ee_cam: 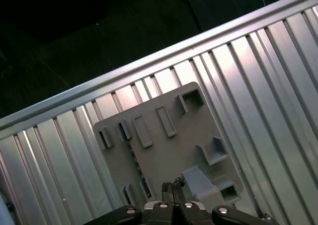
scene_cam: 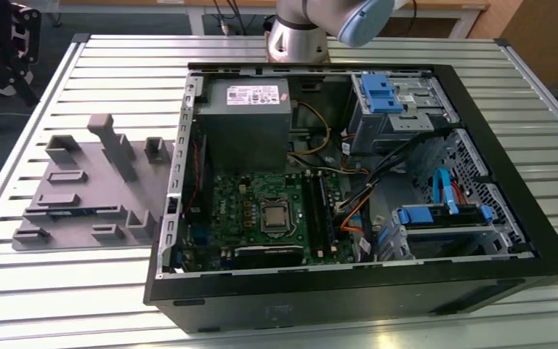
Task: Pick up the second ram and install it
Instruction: 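Pick up the second ram and move it above second insertion slot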
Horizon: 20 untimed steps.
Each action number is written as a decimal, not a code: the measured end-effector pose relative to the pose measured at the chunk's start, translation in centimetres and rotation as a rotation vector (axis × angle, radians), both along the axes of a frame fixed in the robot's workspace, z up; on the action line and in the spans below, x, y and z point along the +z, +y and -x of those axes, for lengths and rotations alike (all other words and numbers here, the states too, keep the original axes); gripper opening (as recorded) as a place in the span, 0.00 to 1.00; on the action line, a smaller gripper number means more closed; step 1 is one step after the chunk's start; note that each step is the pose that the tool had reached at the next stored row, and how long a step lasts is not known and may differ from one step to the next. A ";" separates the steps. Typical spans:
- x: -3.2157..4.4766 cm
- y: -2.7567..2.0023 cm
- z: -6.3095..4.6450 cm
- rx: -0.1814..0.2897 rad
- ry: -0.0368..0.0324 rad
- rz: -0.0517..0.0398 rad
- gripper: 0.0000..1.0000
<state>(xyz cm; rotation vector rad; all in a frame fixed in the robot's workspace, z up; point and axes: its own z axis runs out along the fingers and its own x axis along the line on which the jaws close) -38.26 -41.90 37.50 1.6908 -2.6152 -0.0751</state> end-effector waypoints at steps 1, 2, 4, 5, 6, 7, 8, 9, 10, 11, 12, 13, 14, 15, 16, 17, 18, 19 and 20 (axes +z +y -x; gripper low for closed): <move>0.00 0.00 0.0 0.000 0.0000 0.0000 0.11; 0.00 0.00 0.0 0.000 0.0000 0.0000 0.11; 0.00 0.00 0.0 0.001 0.0000 0.0000 0.11; 0.00 0.00 0.0 0.003 0.0000 0.0000 0.11; 0.00 0.00 0.0 0.005 0.0001 0.0000 0.11; 0.00 0.00 0.0 0.009 0.0000 0.0000 0.11; 0.00 0.00 0.0 0.012 0.0000 0.0000 0.11; 0.00 0.00 0.0 0.016 0.0000 0.0000 0.11; 0.00 0.00 0.0 0.023 0.0000 0.0000 0.11; 0.00 0.00 0.0 0.032 0.0000 0.0000 0.11; 0.00 0.00 0.0 0.042 0.0000 0.0000 0.11; 0.00 0.00 0.0 0.055 0.0000 0.0000 0.11; 0.00 0.00 0.0 0.068 0.0000 0.0000 0.11; -0.01 0.00 0.0 0.083 0.0000 0.0000 0.11; -0.01 0.00 0.0 0.097 0.0000 0.0000 0.11; -0.01 0.00 0.0 0.111 0.0001 0.0000 0.11; 0.00 0.00 0.0 0.122 0.0001 0.0001 0.11; 0.00 0.00 0.0 0.133 0.0002 0.0001 0.11; 0.00 0.00 0.0 0.143 0.0002 0.0001 0.11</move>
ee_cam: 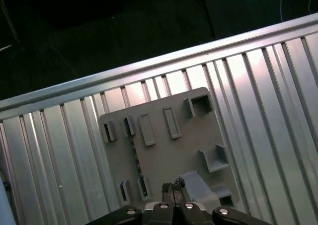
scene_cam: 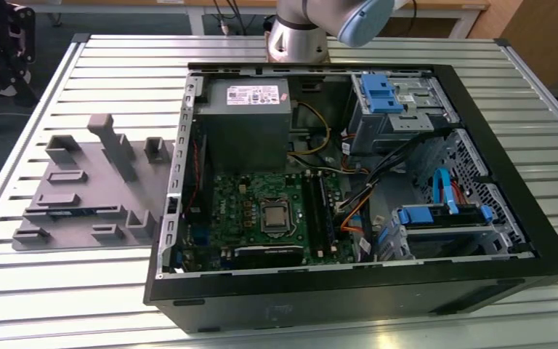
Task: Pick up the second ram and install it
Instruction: 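Pick up the second ram and move it above second insertion slot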
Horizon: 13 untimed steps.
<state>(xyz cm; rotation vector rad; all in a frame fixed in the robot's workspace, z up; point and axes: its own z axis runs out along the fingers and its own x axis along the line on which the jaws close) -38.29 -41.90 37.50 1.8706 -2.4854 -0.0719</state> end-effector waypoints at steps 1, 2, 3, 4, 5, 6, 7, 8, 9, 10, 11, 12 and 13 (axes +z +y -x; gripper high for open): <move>0.00 0.00 0.0 0.010 0.0000 0.0000 0.11; 0.00 0.00 0.0 0.020 -0.0001 0.0000 0.11; -0.01 0.00 0.0 0.029 -0.0001 -0.0001 0.11; -0.01 0.00 0.0 0.035 -0.0002 -0.0001 0.11; -0.01 0.00 0.0 0.037 -0.0001 -0.0001 0.11; -0.01 0.00 0.0 0.037 -0.0001 -0.0001 0.11; -0.01 0.00 0.0 0.037 -0.0001 -0.0001 0.11; -0.01 0.00 0.0 0.037 -0.0001 -0.0001 0.11; -0.01 0.00 0.0 0.038 -0.0001 -0.0001 0.11; -0.01 0.00 0.0 0.038 -0.0001 -0.0001 0.11; -0.01 0.00 0.0 0.038 -0.0001 0.0000 0.11; -0.01 0.00 0.0 0.038 -0.0001 -0.0001 0.11; -0.01 0.00 0.0 0.038 -0.0002 -0.0001 0.11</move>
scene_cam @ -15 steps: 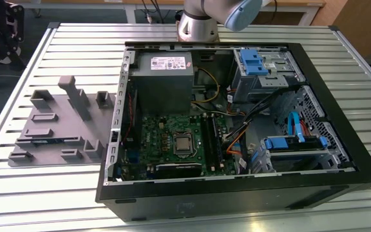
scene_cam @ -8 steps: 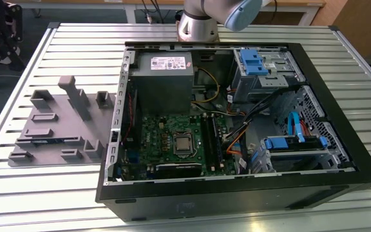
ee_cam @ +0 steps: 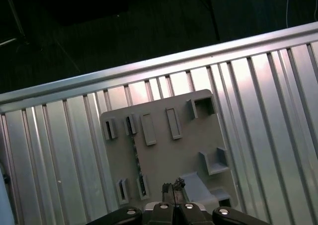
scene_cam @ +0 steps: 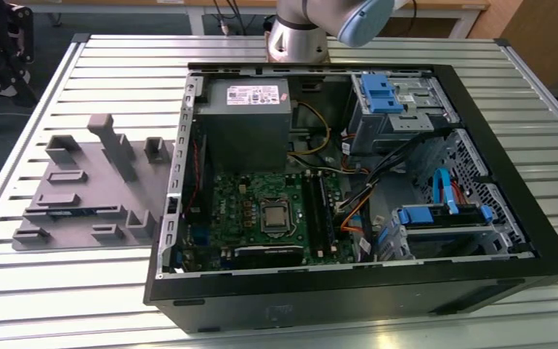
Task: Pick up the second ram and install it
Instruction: 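Pick up the second ram and move it above second insertion slot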
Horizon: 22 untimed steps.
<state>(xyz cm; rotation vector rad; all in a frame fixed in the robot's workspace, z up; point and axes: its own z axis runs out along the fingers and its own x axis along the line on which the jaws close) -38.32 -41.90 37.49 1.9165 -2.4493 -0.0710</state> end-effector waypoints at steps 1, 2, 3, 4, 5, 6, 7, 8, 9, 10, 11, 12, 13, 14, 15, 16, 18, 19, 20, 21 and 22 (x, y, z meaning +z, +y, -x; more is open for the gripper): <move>0.00 0.00 0.0 0.000 0.0000 0.0000 0.11; 0.00 0.00 0.0 0.000 0.0000 0.0000 0.11; 0.00 0.00 0.0 0.000 0.0000 0.0000 0.11; 0.00 0.00 0.0 0.001 0.0000 0.0000 0.11; 0.00 0.00 0.0 0.003 0.0000 0.0000 0.11; -0.01 -0.01 0.0 0.011 0.0000 0.0001 0.11; -0.02 -0.01 0.1 0.025 0.0000 0.0000 0.11; -0.04 -0.01 0.1 0.041 0.0001 0.0000 0.11; -0.07 -0.01 0.1 0.056 0.0000 0.0000 0.11; -0.10 -0.02 0.1 0.070 -0.0001 -0.0001 0.11; -0.13 -0.03 0.1 0.079 0.0000 -0.0001 0.11; -0.16 -0.05 0.2 0.084 -0.0001 0.0001 0.11; -0.20 -0.09 0.3 0.085 -0.0014 0.0001 0.11; -0.25 -0.19 0.4 0.086 -0.0031 0.0002 0.11; -0.31 -0.35 0.6 0.086 -0.0039 0.0000 0.11; -0.39 -0.51 0.7 0.087 -0.0044 -0.0004 0.11; -0.53 -0.78 0.8 0.091 -0.0046 -0.0015 0.11; -0.61 -0.84 0.8 0.094 -0.0051 -0.0064 0.11; -0.67 -0.88 0.8 0.096 -0.0056 -0.0149 0.11; -0.73 -0.94 0.8 0.097 -0.0057 -0.0222 0.11; -0.80 -1.00 0.8 0.099 -0.0060 -0.0273 0.11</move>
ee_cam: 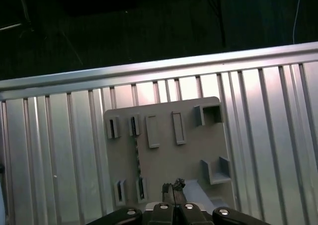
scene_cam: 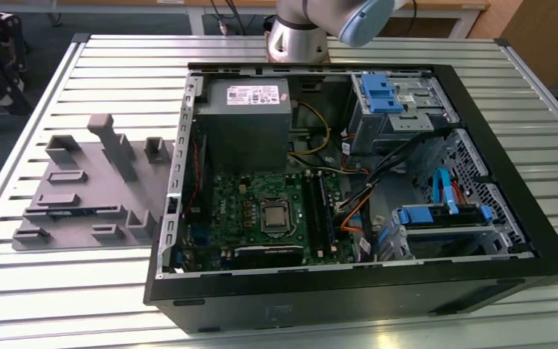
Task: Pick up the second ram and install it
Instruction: 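Pick up the second ram and move it above second insertion slot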
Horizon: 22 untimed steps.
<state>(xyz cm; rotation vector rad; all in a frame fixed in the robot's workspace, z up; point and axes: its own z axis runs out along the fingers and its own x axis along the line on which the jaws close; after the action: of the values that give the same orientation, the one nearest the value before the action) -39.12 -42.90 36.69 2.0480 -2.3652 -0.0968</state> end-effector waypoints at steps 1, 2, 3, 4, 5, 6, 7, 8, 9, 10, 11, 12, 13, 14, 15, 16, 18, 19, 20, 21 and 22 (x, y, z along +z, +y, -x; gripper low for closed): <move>-0.05 -0.03 0.0 0.003 -0.0002 -0.0018 0.11; -0.07 -0.02 0.0 0.013 -0.0002 -0.0020 0.11; -0.09 -0.02 0.0 0.029 0.0000 -0.0019 0.11; -0.12 -0.03 0.0 0.045 0.0001 -0.0018 0.11; -0.16 -0.03 0.0 0.061 0.0000 -0.0019 0.11; -0.18 -0.05 0.0 0.073 0.0000 -0.0019 0.11; -0.19 -0.15 0.0 0.080 -0.0001 -0.0018 0.11; -0.20 -0.25 0.1 0.083 -0.0005 -0.0019 0.11; -0.19 -0.32 0.1 0.085 -0.0005 -0.0018 0.11; -0.19 -0.33 0.1 0.085 -0.0005 -0.0018 0.11; -0.19 -0.33 0.1 0.085 -0.0006 -0.0019 0.11; -0.19 -0.34 0.1 0.086 -0.0006 -0.0019 0.11; -0.19 -0.34 0.1 0.086 -0.0006 -0.0019 0.11; -0.19 -0.34 0.1 0.086 -0.0006 -0.0019 0.11; -0.19 -0.34 0.1 0.086 -0.0006 -0.0019 0.11; -0.19 -0.34 0.1 0.086 -0.0006 -0.0019 0.11; -0.19 -0.34 0.1 0.086 -0.0006 -0.0019 0.11; -0.19 -0.34 0.1 0.086 -0.0006 -0.0019 0.11; -0.19 -0.34 0.1 0.086 -0.0006 -0.0019 0.11; -0.19 -0.34 0.1 0.086 -0.0006 -0.0019 0.11; -0.19 -0.34 0.1 0.086 -0.0006 -0.0019 0.11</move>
<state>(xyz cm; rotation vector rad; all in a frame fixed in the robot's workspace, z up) -39.21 -43.24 36.50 2.1470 -2.2744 -0.0975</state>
